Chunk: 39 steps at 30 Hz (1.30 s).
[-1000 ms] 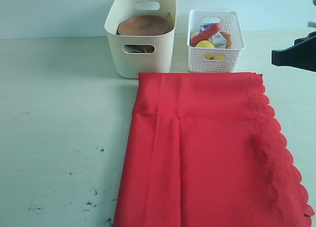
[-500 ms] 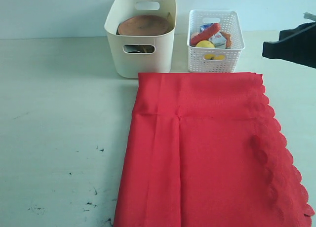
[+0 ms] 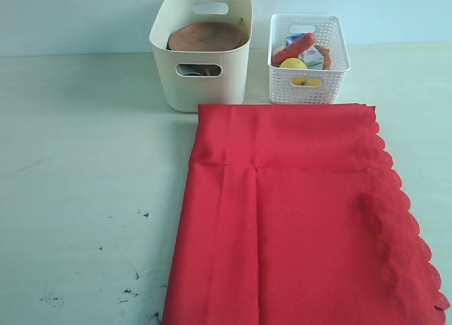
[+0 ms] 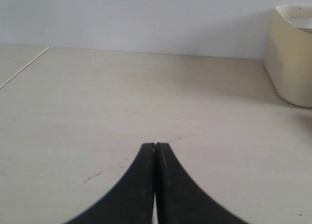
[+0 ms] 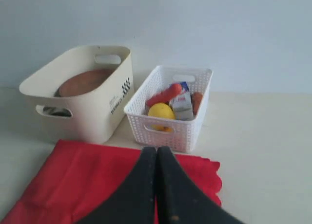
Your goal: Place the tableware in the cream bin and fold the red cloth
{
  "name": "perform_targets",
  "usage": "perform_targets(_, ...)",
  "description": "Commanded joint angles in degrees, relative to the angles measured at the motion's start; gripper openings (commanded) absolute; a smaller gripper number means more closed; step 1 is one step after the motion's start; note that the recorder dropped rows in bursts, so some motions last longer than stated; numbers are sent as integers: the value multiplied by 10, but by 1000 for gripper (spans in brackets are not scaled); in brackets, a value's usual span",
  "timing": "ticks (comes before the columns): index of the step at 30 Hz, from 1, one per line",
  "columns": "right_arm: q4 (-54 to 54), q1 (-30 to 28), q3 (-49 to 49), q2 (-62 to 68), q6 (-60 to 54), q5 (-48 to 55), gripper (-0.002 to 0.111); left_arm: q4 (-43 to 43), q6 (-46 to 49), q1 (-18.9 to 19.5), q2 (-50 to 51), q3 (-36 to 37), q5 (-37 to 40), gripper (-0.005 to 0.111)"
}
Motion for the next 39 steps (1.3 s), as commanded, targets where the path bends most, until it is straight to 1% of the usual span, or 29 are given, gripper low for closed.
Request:
perform_targets(1,-9,0,63,-56,10,1,0,-2,-3,-5,-4,2,-1,1)
perform_targets(6,-9,0,86,-83,10,13,0,-2,-3,-5,-4,2,-1,1)
perform_targets(23,-9,-1,86,-89,10,12,0,-2,-3,-5,-4,2,-1,1)
perform_targets(25,-7,-15,86,-98,10,12,0,-2,-3,-5,-4,2,-1,1)
perform_targets(30,-7,-83,88,-161,10,8,0,-2,-3,-5,-4,2,-1,1)
perform_targets(32,-7,-102,88,-190,11,7,0,-2,-3,-5,-4,2,-1,1)
perform_targets(35,-7,-113,88,-221,11,7,0,-2,-3,-5,-4,2,-1,1)
perform_targets(39,-7,-113,88,-232,12,-1,0,-2,-3,-5,-4,2,-1,1)
